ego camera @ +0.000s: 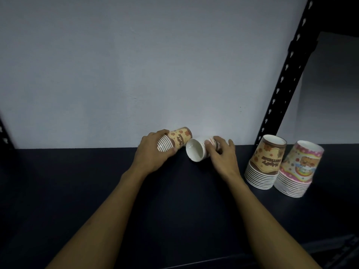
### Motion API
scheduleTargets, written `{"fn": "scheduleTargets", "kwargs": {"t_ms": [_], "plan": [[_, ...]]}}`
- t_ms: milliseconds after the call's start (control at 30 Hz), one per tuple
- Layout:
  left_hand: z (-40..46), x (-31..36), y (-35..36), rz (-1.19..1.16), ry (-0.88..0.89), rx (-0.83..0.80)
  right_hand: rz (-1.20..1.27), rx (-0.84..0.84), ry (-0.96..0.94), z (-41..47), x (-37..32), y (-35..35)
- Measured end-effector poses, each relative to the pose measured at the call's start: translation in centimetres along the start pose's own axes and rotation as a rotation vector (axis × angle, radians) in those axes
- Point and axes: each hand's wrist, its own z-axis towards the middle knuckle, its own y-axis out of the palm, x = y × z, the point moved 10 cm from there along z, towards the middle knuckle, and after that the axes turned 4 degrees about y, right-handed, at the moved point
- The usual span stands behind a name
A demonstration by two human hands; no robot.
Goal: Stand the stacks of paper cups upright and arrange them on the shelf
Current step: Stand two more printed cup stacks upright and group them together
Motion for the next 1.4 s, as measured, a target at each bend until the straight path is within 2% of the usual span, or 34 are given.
{"fn": "scheduleTargets", "kwargs": {"t_ms": [167, 367, 567, 700, 800, 867, 967, 1133, 1267, 1333, 1400], "plan": [[-0.5, -0.4, 0.5, -0.148, -0.121, -0.059, 0.143, -0.036, 0.018, -0.5, -0.5, -0.1], [-1.2, -1.2, 0.8, -0.371, -0.215, -0.073, 0.430, -0.169, 0.286, -1.0, 1.5, 1.4], [-1.5, -0.6, 0.7, -0.486, -0.208, -0.056, 0.653, -0.340, 0.304, -1.3, 0.8, 2.9], [-1.8, 0.1, 0.9, -0.600, -0.191, -0.059, 0.747, -0.387, 0.303, -1.4, 0.3, 3.2], [-1.9, 0.1, 1.1, -0.647, -0.196, -0.087, 0.825, -0.510, 0.335, -2.1, -0.2, 4.0], [-1.8, -0.2, 1.2, -0.666, -0.208, -0.112, 0.810, -0.542, 0.317, -2.5, -0.5, 4.0], [-2.0, -0.2, 1.3, -0.672, -0.210, -0.139, 0.808, -0.479, 0.240, -2.1, -0.9, 3.2], [-2.2, 0.4, 1.0, -0.599, -0.164, -0.078, 0.755, -0.477, 0.148, -2.2, -1.5, 2.9], [-2.1, -0.1, 1.8, -0.499, -0.152, -0.079, 0.458, -0.304, 0.029, -2.0, -1.2, 2.1], [-2.2, -0.2, 2.0, -0.448, -0.147, -0.075, 0.321, -0.273, -0.026, -2.3, -1.5, 2.2], [-2.1, -0.1, 2.0, -0.419, -0.146, -0.071, 0.292, -0.286, -0.043, -2.4, -1.6, 2.3]]}}
